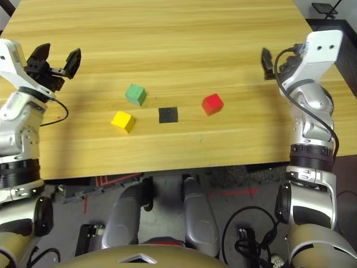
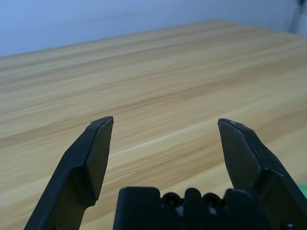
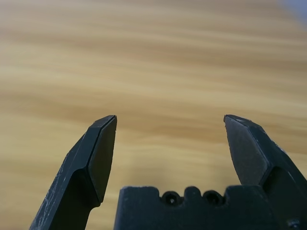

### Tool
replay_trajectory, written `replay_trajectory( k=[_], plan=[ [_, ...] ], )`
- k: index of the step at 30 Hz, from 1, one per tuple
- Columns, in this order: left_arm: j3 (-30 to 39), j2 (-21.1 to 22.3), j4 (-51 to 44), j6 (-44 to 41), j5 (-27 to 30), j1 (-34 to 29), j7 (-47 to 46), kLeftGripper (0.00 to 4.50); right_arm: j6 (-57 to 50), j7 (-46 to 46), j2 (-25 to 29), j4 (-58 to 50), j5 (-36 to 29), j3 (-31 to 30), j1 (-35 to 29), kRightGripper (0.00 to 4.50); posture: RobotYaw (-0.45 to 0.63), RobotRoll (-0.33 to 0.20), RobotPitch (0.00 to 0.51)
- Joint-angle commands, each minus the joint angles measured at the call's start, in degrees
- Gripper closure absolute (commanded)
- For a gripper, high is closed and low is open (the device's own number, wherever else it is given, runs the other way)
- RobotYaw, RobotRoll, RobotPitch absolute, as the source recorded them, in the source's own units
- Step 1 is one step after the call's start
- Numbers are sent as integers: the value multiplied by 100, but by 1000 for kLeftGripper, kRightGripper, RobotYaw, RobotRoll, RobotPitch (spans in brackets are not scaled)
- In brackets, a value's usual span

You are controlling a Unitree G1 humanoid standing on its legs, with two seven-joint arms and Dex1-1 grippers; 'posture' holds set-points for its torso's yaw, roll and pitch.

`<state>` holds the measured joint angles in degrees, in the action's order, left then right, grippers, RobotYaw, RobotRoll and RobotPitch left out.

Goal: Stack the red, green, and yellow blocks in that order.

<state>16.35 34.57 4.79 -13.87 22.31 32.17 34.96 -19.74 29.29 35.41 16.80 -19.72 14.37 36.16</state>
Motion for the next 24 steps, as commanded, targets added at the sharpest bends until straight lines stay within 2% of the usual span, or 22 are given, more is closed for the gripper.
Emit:
replay_trajectory(
  k=[1,8,15,20,24],
  plan=[
    [-350,229,357,177,35,61,939,60,-559,587,233,-391,-217,-191,62,0,230,-10,254],
    [-819,503,959,145,160,509,2508,60,-1501,1575,739,-912,-617,-442,365,0,210,-12,253],
    [-1282,345,1239,377,-18,764,3225,60,-2058,3180,1589,-1367,-850,-1098,690,0,184,-25,254],
    [-1364,306,1427,512,-63,888,3413,60,-2598,3324,1822,-1601,-731,-1466,771,0,174,-33,259],
    [-1403,230,1608,642,-115,983,3432,60,-3490,2719,1693,-2135,-592,-1792,761,0,169,-37,262]
  ],
)
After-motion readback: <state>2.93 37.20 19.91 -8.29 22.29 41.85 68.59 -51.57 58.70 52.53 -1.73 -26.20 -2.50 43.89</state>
